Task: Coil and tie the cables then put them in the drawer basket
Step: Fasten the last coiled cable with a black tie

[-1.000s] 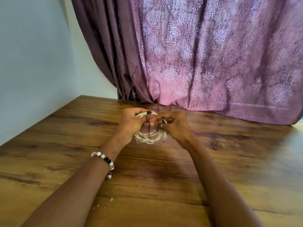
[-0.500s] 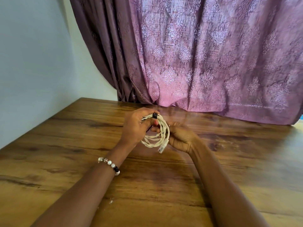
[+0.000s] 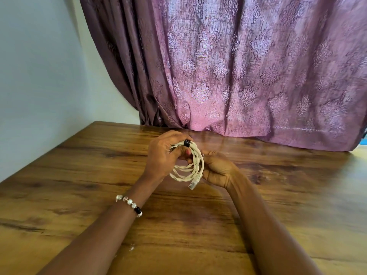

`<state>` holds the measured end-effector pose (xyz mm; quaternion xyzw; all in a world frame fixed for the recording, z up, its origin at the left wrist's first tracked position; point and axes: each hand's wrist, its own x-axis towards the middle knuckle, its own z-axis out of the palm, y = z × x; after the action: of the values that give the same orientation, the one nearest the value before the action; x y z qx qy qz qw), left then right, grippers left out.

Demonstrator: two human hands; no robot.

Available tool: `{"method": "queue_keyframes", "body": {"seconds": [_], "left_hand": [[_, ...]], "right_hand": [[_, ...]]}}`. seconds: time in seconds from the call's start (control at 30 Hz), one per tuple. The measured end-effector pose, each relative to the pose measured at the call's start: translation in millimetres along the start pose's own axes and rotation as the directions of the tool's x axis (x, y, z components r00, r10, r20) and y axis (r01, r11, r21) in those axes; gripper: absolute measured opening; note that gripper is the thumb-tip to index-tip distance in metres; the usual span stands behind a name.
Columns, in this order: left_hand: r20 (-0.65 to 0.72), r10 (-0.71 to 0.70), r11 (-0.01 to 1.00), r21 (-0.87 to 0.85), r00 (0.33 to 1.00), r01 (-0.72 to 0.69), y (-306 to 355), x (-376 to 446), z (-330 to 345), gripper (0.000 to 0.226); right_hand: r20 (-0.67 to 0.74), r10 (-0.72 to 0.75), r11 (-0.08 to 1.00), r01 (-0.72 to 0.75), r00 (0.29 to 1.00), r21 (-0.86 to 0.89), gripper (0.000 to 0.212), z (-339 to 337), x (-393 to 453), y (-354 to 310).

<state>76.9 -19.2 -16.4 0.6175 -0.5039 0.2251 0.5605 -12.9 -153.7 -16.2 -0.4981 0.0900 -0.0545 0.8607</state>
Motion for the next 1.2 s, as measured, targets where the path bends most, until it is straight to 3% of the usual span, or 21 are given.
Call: {"method": "queue_keyframes", "body": {"seconds": [0.17, 0.27, 0.37, 0.43, 0.53, 0.67, 0.87, 1.1, 1.2], "left_hand": [[0.008, -0.142, 0.984, -0.111, 0.990, 0.142, -3.9, 0.7, 5.4, 0.027], [0.009, -0.207, 0.966, -0.158, 0.978, 0.206, -4.1, -1.6, 8.4, 0.032], [0.010, -0.296, 0.926, -0.244, 0.955, 0.290, -0.4, -2.9, 9.0, 0.034], [0.047, -0.390, 0.860, -0.340, 0.920, 0.382, 2.6, -2.4, 8.1, 0.030], [0.160, -0.447, 0.768, -0.436, 0.880, 0.470, 5.4, -1.9, 6.3, 0.026], [0.247, -0.427, 0.731, -0.473, 0.870, 0.493, 7.5, -3.1, 3.8, 0.029], [0.289, -0.421, 0.757, -0.411, 0.860, 0.508, 11.8, -3.8, 5.8, 0.025], [0.385, -0.446, 0.777, -0.281, 0.808, 0.563, 11.2, -4.9, 10.7, 0.005], [0.398, -0.427, 0.795, -0.264, 0.812, 0.547, 15.4, -4.3, 14.8, 0.010]], "right_hand": [[-0.020, 0.013, 0.989, -0.010, 1.000, 0.148, 0.018, 8.9, 3.0, -0.9], [-0.080, -0.055, 0.961, 0.074, 0.995, 0.268, 0.011, 13.0, 9.0, 0.5], [-0.134, -0.163, 0.948, 0.193, 0.977, 0.253, 0.026, 9.6, 14.1, 0.6], [-0.128, -0.218, 0.944, 0.243, 0.967, 0.222, 0.024, 5.7, 15.4, 0.5], [-0.163, -0.280, 0.941, 0.304, 0.946, 0.149, 0.004, 3.0, 11.4, -1.1], [-0.158, -0.376, 0.925, 0.358, 0.913, -0.129, 0.012, 5.6, 2.7, -4.8], [-0.269, -0.421, 0.890, 0.339, 0.866, -0.304, 0.016, 13.5, 1.0, -9.4], [-0.303, -0.646, 0.720, 0.426, 0.701, -0.548, 0.027, 22.5, -3.2, -14.2], [-0.269, -0.717, 0.647, 0.471, 0.643, -0.599, 0.024, 21.0, -2.1, -16.9]]}}
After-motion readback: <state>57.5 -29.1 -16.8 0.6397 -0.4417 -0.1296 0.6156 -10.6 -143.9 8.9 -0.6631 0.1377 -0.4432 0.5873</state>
